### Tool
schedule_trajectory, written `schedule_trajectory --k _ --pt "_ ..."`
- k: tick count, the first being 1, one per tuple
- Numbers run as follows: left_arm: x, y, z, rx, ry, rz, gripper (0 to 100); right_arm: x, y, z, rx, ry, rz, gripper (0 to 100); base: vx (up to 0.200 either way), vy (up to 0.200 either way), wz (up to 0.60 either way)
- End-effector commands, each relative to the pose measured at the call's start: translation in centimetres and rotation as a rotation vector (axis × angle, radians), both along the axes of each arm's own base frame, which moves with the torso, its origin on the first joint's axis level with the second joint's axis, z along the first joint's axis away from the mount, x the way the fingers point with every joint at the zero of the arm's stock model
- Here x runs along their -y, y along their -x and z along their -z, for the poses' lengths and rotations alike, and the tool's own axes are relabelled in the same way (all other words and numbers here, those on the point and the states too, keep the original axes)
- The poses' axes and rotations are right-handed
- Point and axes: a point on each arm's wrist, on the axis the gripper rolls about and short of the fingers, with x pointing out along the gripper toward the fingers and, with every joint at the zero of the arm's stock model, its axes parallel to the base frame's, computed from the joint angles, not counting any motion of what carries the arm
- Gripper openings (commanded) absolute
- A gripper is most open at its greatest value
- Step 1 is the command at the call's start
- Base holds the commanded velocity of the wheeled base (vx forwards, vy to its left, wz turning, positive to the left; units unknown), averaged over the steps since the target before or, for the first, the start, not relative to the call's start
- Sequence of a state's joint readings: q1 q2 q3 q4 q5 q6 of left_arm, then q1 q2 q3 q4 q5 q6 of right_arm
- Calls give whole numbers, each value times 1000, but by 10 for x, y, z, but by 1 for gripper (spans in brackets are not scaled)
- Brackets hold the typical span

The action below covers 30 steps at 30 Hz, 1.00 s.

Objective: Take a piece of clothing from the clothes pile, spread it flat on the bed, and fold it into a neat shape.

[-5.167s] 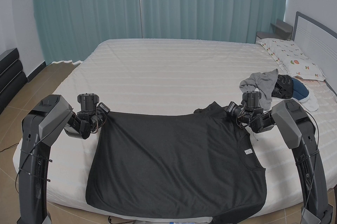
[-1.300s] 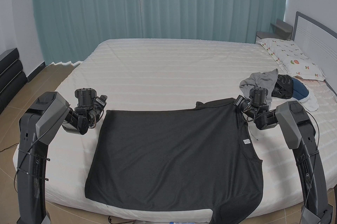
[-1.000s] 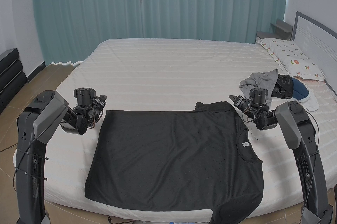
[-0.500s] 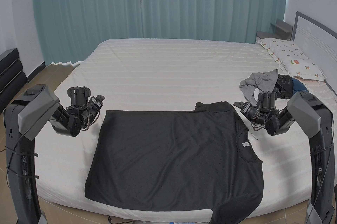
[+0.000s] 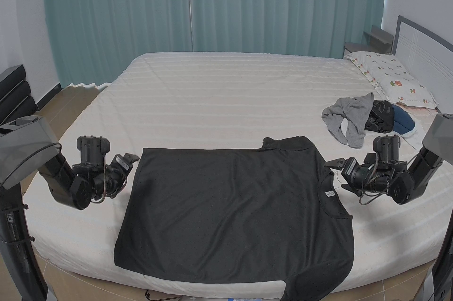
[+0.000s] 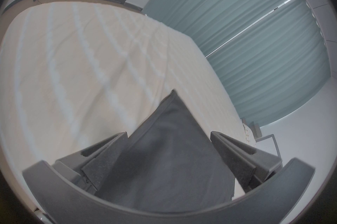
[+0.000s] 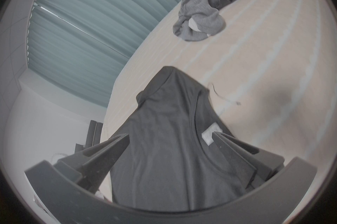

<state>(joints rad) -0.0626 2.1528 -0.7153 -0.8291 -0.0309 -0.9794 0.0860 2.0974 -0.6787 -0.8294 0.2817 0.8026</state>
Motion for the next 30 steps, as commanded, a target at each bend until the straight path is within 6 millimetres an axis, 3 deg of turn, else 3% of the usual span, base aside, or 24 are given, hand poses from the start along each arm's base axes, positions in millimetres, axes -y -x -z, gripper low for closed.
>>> schedule_trajectory --k 1,9,21,30 --pt "1 61 -9 -10 41 45 100 -4 49 -14 -43 -76 -73 100 -200 0 0" --pt "0 78 0 -29 85 72 100 -2 52 -4 -99 -118 -77 100 -200 0 0" --pt "2 91 6 -81 114 105 100 -2 61 4 -98 -126 -80 100 0 0 0" --pt "7 97 6 -95 123 119 100 -3 65 11 -40 -126 -89 100 0 -200 0"
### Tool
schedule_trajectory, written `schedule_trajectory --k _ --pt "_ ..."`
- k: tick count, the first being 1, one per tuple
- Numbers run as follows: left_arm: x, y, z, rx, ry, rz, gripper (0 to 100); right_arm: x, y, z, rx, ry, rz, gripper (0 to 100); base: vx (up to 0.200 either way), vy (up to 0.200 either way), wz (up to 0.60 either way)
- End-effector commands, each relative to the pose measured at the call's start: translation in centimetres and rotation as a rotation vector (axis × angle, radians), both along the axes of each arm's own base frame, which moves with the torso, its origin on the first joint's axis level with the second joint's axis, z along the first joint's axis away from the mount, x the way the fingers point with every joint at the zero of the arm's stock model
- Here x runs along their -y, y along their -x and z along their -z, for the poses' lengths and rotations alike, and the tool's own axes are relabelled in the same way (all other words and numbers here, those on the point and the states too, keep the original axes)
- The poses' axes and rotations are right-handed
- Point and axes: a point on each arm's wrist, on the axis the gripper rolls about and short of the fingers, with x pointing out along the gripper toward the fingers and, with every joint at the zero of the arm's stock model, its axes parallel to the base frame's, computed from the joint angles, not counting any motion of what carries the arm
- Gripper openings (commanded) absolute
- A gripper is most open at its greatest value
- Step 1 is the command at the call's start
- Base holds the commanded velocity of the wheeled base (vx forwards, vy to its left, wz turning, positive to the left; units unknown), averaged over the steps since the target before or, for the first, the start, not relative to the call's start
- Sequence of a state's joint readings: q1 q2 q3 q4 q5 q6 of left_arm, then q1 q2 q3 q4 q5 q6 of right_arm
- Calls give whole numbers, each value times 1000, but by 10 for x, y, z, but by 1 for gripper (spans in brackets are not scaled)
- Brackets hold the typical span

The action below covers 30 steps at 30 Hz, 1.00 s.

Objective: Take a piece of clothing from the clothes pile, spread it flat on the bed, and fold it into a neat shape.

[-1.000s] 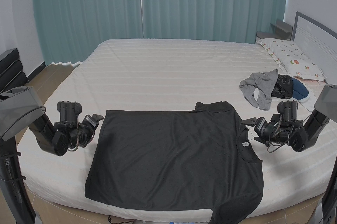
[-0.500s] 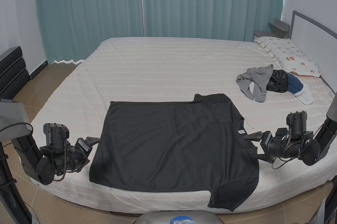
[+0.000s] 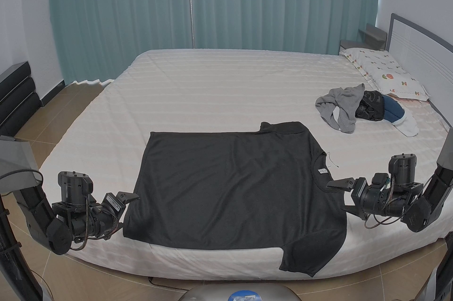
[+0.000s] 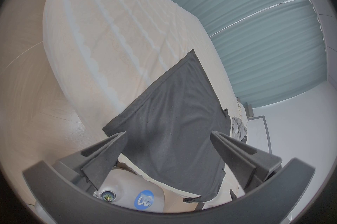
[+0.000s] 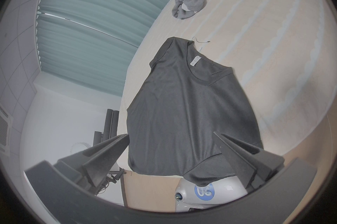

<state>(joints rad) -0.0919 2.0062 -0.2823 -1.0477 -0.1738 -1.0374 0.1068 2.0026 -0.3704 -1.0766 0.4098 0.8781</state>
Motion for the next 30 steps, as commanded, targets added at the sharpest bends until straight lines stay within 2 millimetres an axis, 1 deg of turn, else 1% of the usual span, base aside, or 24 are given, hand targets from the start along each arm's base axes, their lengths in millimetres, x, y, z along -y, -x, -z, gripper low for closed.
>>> schedule_trajectory --k 1,9,18,21,23,26,27,30 --pt "2 3 2 -13 -4 11 100 0 4 10 -34 5 -1 100 0 0 0" --pt "2 3 2 -10 -4 13 100 0 5 11 -38 7 -2 100 0 0 0" --pt "2 4 2 -14 -11 8 100 0 6 14 -50 10 -1 100 -200 0 0" --pt "1 4 4 -20 -16 16 100 0 6 15 -54 11 -1 100 0 0 0" --pt "-1 2 6 -15 -43 29 100 0 6 15 -54 11 -3 100 0 0 0" --pt "-13 -4 12 -8 -106 39 100 0 5 15 -52 11 -5 100 0 0 0" --pt "-14 -5 12 -7 -112 42 100 -1 6 15 -54 11 -6 100 0 0 0" --pt "-27 -7 16 8 -126 125 100 -5 6 15 -56 11 -20 100 0 0 0"
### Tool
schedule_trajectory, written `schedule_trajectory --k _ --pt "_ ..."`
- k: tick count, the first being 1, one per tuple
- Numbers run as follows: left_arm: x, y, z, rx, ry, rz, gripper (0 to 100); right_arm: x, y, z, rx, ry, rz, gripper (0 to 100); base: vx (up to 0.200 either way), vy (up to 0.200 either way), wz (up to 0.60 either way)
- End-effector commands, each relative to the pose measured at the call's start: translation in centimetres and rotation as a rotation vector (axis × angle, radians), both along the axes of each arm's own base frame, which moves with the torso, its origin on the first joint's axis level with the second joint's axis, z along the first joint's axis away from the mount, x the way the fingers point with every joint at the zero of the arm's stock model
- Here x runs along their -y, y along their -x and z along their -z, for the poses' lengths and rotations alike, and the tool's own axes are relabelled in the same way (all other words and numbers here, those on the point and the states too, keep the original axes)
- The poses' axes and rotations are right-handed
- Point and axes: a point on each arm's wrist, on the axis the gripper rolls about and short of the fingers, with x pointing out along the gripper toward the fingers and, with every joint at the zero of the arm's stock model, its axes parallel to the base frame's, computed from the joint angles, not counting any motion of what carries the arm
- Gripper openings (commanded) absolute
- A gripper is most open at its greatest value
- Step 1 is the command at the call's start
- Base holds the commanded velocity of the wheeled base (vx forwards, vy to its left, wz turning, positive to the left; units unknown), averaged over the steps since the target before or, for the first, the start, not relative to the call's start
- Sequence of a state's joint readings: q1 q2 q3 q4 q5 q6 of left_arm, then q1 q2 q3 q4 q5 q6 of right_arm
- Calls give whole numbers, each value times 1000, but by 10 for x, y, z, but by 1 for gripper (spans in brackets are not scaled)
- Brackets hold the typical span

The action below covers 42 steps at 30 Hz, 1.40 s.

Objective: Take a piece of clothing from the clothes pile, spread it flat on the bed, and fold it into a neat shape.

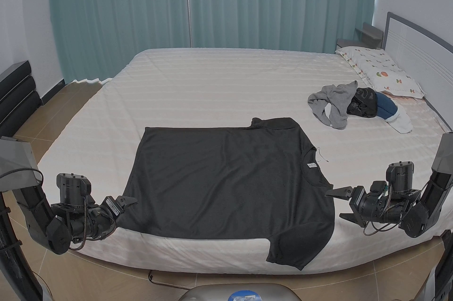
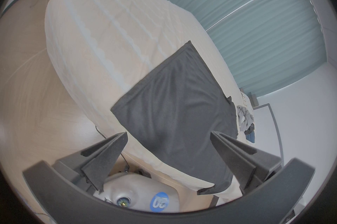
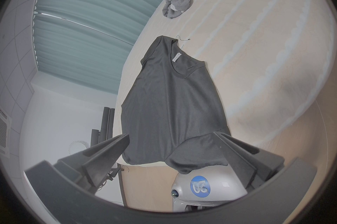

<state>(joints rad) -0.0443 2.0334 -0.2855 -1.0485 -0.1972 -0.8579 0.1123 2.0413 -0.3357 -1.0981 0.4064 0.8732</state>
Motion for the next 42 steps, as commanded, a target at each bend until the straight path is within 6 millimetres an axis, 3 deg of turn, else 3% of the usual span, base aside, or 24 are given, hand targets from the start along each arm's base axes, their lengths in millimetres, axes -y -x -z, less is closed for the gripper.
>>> schedule_trajectory --k 1,5,10,19,27,28,42 --pt "-20 -5 11 -5 -8 81 100 -5 1 2 -8 0 -19 100 0 0 0" --pt "-27 -11 28 -19 -67 151 100 -5 0 3 -9 1 -20 100 0 0 0" --pt "-29 -23 48 -61 -140 112 100 -5 0 3 -9 1 -20 100 0 0 0" --pt "-26 -40 51 -29 -170 131 100 -5 0 3 -10 0 -19 100 0 0 0" --pt "-25 -42 51 -23 -172 134 100 -5 0 3 -8 0 -19 100 0 0 0" --pt "-25 -42 52 -25 -171 135 0 -5 0 2 -7 0 -19 100 0 0 0" --pt "-27 -34 41 -16 -184 112 0 -6 -2 7 -19 5 -16 100 0 0 0"
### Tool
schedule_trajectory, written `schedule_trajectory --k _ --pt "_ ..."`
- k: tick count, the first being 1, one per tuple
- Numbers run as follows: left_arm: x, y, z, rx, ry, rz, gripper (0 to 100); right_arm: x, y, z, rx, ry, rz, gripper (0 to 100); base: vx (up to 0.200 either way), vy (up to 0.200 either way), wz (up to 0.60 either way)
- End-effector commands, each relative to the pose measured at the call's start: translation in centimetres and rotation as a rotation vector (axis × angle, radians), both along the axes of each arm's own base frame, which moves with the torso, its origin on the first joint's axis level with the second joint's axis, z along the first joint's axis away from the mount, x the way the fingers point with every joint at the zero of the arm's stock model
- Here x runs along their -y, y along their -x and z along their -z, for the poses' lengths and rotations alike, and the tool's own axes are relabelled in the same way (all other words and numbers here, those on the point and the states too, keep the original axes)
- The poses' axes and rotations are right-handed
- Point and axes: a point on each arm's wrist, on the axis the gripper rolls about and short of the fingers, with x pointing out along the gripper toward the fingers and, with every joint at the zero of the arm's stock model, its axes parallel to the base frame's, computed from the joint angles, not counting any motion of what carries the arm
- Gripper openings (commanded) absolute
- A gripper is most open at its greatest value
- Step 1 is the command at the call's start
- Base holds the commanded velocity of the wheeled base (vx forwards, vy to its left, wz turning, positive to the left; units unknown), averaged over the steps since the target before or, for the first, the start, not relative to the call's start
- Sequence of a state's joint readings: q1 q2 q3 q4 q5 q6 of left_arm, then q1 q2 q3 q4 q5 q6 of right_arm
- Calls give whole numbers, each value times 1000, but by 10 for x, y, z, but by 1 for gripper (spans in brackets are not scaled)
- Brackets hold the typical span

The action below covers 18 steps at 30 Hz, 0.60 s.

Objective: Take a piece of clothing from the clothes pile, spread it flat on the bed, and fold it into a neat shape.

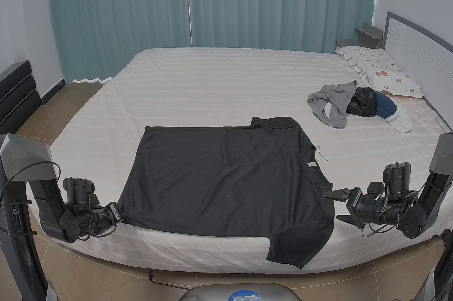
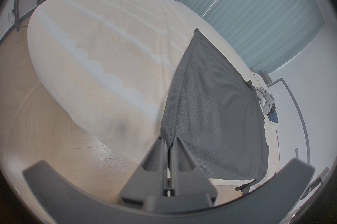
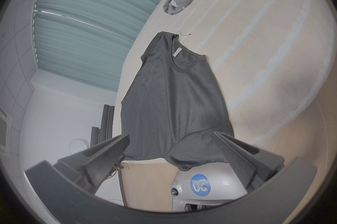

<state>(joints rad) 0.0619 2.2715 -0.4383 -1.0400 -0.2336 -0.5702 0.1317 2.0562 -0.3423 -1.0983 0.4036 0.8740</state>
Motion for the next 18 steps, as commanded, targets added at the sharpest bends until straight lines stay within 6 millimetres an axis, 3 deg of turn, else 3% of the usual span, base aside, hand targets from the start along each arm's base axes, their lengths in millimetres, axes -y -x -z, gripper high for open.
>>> schedule_trajectory --k 1,5,18 --pt "1 3 -9 20 -2 2 0 0 -1 4 -12 4 2 100 0 0 0" --pt "3 3 -17 44 -3 7 0 1 -3 5 -11 15 12 100 0 0 0" --pt "5 7 -13 12 52 -31 0 6 -17 23 -25 99 51 100 0 0 0"
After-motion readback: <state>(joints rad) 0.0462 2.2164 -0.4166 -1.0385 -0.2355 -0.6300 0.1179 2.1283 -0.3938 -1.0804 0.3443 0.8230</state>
